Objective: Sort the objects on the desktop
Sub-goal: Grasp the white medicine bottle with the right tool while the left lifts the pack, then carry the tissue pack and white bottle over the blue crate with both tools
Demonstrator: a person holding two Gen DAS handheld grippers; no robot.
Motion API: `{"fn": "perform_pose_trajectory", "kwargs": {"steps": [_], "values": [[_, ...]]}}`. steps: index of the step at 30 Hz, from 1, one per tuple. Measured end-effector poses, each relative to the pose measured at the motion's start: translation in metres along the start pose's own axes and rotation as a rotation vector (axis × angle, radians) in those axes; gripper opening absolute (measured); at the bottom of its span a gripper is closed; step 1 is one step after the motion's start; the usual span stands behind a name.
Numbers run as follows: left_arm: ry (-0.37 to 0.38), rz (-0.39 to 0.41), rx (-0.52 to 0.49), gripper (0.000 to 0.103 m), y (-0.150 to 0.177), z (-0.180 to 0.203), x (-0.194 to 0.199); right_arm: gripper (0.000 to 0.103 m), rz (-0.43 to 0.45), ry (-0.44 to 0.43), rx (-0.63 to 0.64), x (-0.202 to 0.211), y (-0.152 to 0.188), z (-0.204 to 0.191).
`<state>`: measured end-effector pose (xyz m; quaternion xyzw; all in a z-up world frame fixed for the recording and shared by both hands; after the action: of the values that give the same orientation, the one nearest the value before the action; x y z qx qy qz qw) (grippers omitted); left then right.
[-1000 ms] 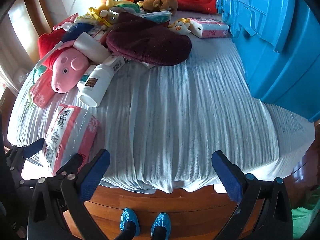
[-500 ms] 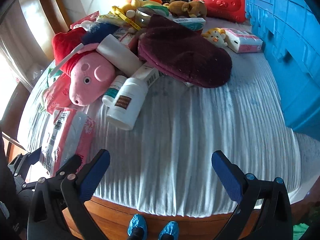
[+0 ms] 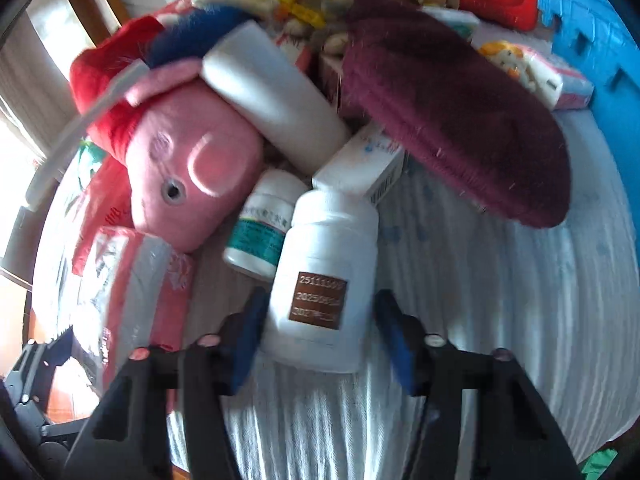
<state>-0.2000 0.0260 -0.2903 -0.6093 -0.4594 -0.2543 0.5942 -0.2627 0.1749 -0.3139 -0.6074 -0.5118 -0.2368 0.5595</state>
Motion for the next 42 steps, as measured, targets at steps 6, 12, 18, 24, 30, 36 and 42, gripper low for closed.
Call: {"fn": "perform_pose_trajectory", "kwargs": {"steps": [6, 12, 18, 24, 30, 36, 42], "values": [[0.0, -0.002, -0.008, 0.084, -0.001, 0.003, 0.004, 0.048, -0.002, 0.02, 0.025, -0.001, -0.001, -0.003], [0.013, 0.038, -0.011, 0.083, -0.001, 0.002, 0.032, 0.047, 0.017, 0.024, 0.034, 0.022, 0.004, -0.006], [0.023, 0.109, -0.009, 0.083, -0.006, -0.002, 0.072, 0.046, 0.064, 0.03, 0.055, 0.057, 0.005, -0.016], [0.044, 0.17, -0.01, 0.083, -0.013, -0.009, 0.112, 0.046, 0.133, 0.039, 0.082, 0.103, 0.006, -0.032], [0.076, 0.281, -0.024, 0.083, -0.033, -0.014, 0.163, 0.046, 0.234, 0.063, 0.103, 0.16, -0.006, -0.052], [0.111, 0.377, -0.032, 0.083, -0.056, -0.021, 0.206, 0.046, 0.345, 0.099, 0.119, 0.222, -0.02, -0.067], [0.136, 0.46, -0.051, 0.083, -0.076, -0.028, 0.239, 0.046, 0.449, 0.139, 0.127, 0.27, -0.032, -0.082]]}}
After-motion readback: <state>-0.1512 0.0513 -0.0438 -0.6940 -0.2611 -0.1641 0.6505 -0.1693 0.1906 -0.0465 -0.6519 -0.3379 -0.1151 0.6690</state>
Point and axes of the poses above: each gripper's, at about its wrist camera, not at the fingertips, and x roughly against the way its jaws point, z to its right, y to its underside, the point moved 2 cm from there along -x, roughly the way its jaws point, and after that the axes turned 7 degrees about -y, right-handed, at the moved point
